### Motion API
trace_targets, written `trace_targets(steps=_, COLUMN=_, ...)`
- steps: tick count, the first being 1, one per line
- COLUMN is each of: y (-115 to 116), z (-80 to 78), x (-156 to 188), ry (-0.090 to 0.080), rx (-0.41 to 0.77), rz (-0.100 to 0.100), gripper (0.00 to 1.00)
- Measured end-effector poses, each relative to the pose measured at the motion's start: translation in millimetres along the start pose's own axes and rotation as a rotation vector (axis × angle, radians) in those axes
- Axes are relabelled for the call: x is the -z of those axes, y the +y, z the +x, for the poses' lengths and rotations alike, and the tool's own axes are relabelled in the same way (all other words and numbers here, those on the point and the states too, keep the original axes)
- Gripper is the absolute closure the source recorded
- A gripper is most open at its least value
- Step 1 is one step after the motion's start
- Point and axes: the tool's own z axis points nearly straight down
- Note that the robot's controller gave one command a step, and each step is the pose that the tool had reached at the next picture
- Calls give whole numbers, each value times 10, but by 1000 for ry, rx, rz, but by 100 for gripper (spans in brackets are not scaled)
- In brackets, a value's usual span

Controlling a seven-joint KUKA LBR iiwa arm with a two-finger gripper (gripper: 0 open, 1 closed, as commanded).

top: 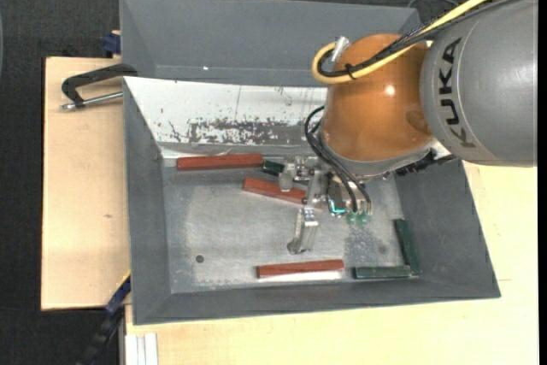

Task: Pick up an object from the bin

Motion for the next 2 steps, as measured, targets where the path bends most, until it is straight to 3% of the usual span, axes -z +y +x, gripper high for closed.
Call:
trace_targets(steps=1, y=-6, z=-18, x=41, ry=-9, rx=-2, rz=-1, gripper=0)
trace_targets(steps=2, y=-286, z=0, x=-538, ry=-11, rx=118, rz=0, gripper=0)
